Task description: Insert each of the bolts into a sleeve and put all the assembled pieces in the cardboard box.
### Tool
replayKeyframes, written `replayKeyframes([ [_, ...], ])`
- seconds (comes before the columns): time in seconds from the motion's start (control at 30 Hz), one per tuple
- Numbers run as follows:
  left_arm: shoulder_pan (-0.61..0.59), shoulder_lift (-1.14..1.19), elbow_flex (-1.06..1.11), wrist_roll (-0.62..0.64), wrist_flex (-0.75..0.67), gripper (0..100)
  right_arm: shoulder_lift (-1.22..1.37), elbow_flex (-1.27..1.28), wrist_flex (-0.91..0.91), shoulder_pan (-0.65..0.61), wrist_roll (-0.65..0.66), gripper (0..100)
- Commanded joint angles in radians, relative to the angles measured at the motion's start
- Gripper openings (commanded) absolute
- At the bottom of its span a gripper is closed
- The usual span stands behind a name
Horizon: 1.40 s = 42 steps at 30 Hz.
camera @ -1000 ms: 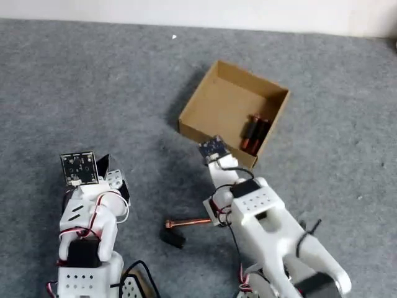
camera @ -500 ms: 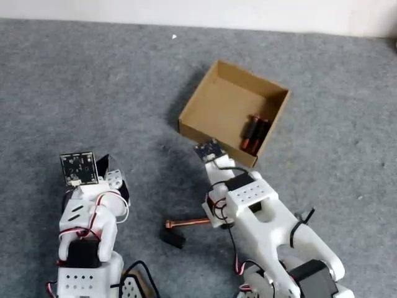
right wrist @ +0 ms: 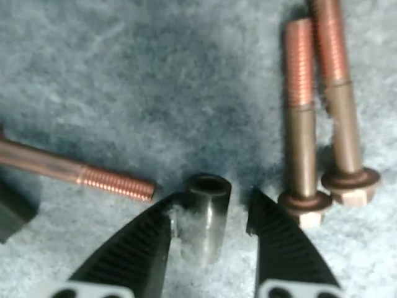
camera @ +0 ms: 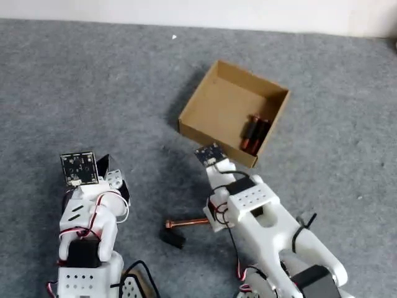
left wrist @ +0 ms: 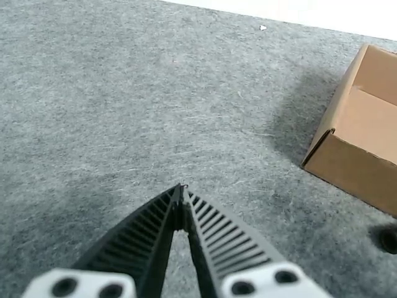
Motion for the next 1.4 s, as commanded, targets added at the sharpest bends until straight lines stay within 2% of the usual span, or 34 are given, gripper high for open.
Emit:
replayKeyframes([
  [0.0,-0.01,-0.01,0.008,-0.003,-0.026,1,-0.007,0.051,-0.007,0.016,0.008,12.3],
  [0.1,-0.01,-0.01,0.008,-0.003,-0.026,1,-0.008,0.048,-0.005,0.018,0.011,0.0],
  [0.27,-0.008,-0.01,0.004,0.0,-0.026,1,-0.108,-0.047,0.111,0.016,0.006,0.5],
  [0.47,-0.008,-0.01,-0.03,-0.003,-0.021,1,-0.45,-0.156,0.282,0.024,0.002,0.5],
  [0.53,-0.008,-0.01,-0.051,-0.057,-0.018,2,-0.575,-0.159,0.289,0.051,0.002,0.5],
  [0.67,0.012,-0.01,-0.059,-0.304,-0.018,7,-0.759,-0.159,0.288,0.171,0.002,0.5],
  [0.83,0.173,-0.008,-0.065,-0.443,0.011,6,-0.831,-0.136,0.245,0.348,0.0,0.5],
  [0.9,0.236,-0.008,-0.091,-0.485,0.057,6,-0.829,-0.116,0.206,0.398,-0.002,0.5],
  [1.03,0.323,-0.007,-0.185,-0.555,0.195,6,-0.834,-0.091,0.163,0.512,-0.109,0.5],
  [1.13,0.387,-0.007,-0.243,-0.608,0.272,6,-0.834,-0.091,0.163,0.587,-0.137,0.5],
  [1.23,0.447,0.031,-0.285,-0.64,0.299,6,-0.834,-0.091,0.156,0.657,-0.186,0.5],
  [1.37,0.489,0.216,-0.348,-0.647,0.295,6,-0.831,-0.082,0.064,0.757,-0.224,0.5],
])
